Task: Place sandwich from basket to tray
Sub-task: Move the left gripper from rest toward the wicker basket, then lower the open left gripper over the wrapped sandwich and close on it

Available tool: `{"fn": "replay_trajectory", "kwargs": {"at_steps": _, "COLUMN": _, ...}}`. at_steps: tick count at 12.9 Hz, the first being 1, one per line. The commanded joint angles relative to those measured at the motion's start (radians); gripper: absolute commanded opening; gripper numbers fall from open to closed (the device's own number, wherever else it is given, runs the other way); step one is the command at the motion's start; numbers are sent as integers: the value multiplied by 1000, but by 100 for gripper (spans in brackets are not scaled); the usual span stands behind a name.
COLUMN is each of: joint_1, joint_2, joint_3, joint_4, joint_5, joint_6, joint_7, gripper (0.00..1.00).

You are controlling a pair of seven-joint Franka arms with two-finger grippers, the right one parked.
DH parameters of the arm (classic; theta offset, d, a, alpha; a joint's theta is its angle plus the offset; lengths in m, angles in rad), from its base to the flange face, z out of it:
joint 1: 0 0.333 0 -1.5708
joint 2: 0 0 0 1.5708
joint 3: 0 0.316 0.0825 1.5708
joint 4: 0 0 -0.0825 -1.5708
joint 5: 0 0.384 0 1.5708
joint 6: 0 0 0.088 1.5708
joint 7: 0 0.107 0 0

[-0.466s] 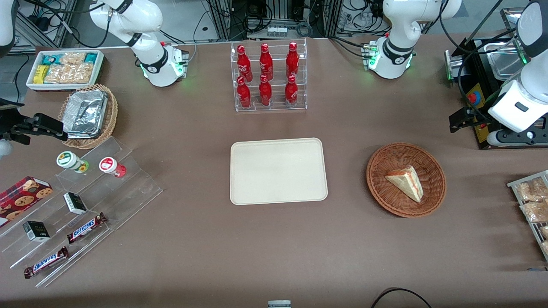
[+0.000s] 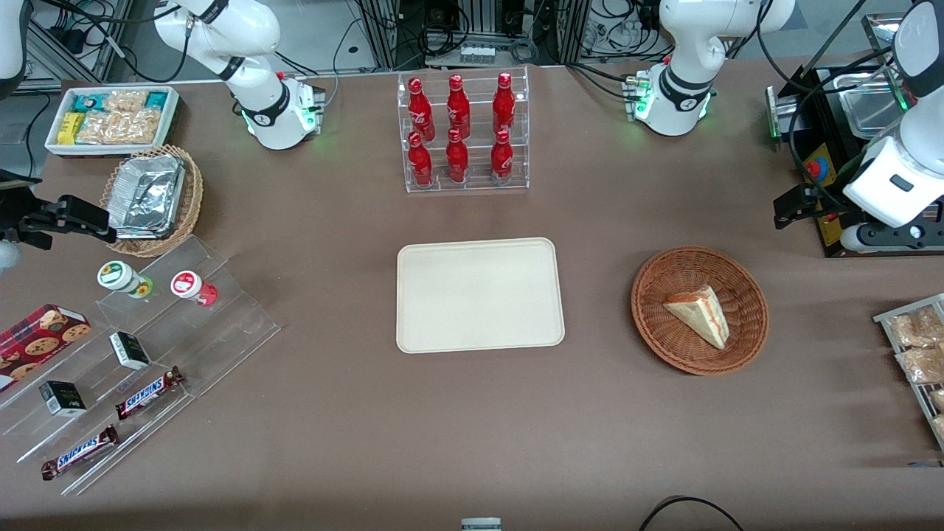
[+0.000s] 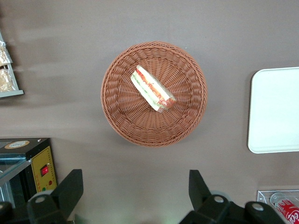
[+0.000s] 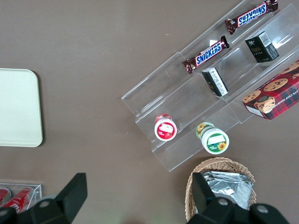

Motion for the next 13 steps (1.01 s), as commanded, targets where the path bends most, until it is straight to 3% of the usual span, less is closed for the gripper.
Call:
{"fn": "replay_trajectory", "kwargs": {"at_steps": 1, "joint_1": 4, "joint_2": 50, "joint_3": 3, "joint_4": -20, "joint_5": 0, "joint_6": 46, "joint_7": -20, "gripper": 100}}
{"fn": "replay_trajectory", "kwargs": {"at_steps": 7, "joint_1": 7, "joint_2": 48, "joint_3": 8, "joint_4": -296, "joint_5": 1, "joint_6": 380, "joint_7": -278, "gripper": 100}}
{"fn": "replay_trajectory", "kwargs": {"at_steps": 10, "joint_1": -6, "joint_2": 68, "joint_3": 0, "joint_4": -413, "joint_5": 5, "joint_6": 565, "joint_7": -567, "gripper": 100}}
{"fn": "replay_trajectory", "kwargs": {"at_steps": 13, "joint_1": -28, "joint_2": 113, "joint_3": 0, "joint_4": -462, "joint_5": 6, "joint_6": 673, "joint_7": -651, "gripper": 100}}
